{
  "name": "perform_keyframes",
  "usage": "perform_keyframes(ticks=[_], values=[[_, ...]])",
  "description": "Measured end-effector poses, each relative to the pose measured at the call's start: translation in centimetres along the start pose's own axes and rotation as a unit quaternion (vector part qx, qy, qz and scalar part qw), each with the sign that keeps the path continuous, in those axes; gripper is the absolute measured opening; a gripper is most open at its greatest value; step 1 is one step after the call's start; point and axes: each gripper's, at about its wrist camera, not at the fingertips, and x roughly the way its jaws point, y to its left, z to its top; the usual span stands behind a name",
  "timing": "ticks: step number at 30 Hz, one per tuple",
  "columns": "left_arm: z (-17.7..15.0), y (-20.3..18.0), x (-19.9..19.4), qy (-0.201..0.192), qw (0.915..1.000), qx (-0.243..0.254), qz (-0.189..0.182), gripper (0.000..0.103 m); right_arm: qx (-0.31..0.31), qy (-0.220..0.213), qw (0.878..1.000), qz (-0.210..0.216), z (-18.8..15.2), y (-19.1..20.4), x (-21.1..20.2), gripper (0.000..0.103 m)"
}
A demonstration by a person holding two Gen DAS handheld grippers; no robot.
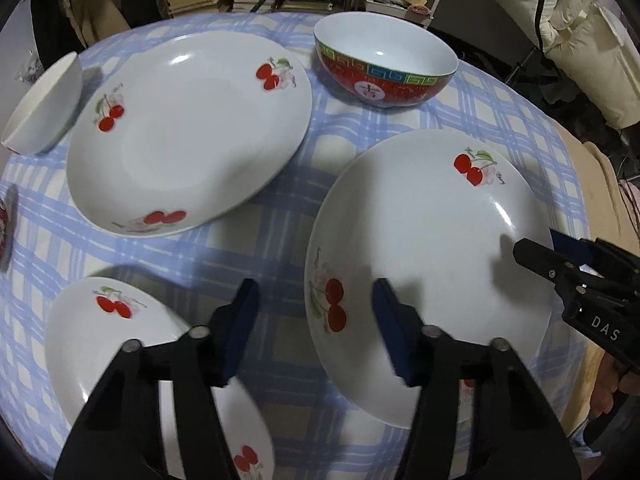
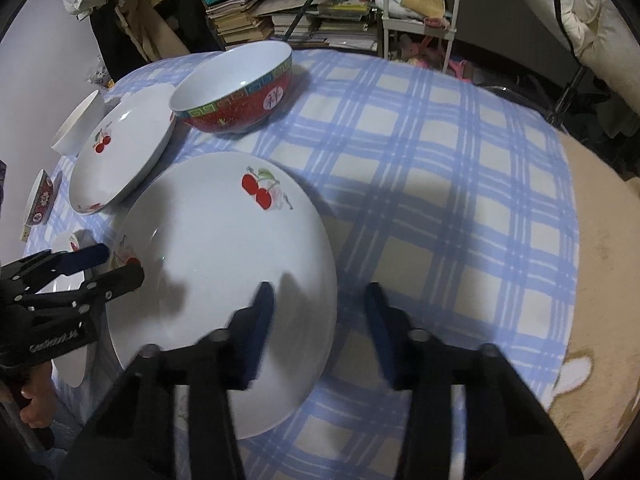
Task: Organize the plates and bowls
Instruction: 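Close the left gripper on the next cherry plate rim while the right gripper grips it, then lift the cherry plate with both grippers and carry it toward the plate stack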
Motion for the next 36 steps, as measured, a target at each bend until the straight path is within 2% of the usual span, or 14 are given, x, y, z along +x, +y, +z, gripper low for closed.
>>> perform_keyframes(ticks=[4,7,11,18,24,28,36], values=[[-0.1,-0.3,0.4,0.001,0.9999,0.005,-0.012,0.046,0.004,0.006,1.000,0.015,-0.2,-0.2,0.3,0.026],[0.0,-0.6,0.9,0.009,0.9997,0.010,-0.018,0.035,0.003,0.005,1.000,0.014,-0.3,-0.1,0.5,0.020],[-0.1,-0.6,1.1,0.010,0.9998,0.005,-0.017,0.028,0.005,0.001,1.000,0.020,-0.4,-0.3,0.5,0.019],[0.2,-0.2,1.1,0.021,0.9994,-0.003,-0.029,0.024,0.022,0.003,0.999,0.040,-0.4,-0.8,0.3,0.018],[-0.1,0.2,0.2,0.022,0.9991,-0.001,-0.038,0.024,0.043,-0.002,0.997,0.066,-0.1,-1.0,-0.7,0.018],[-0.2,0.5,-0.6,0.013,0.9992,-0.005,-0.037,0.024,0.033,-0.004,0.997,0.065,0.3,-0.5,-1.6,0.011],[-0.3,1.7,-3.7,-0.010,0.9988,-0.017,-0.044,0.024,0.029,-0.010,0.997,0.074,0.9,0.7,-3.3,0.011]])
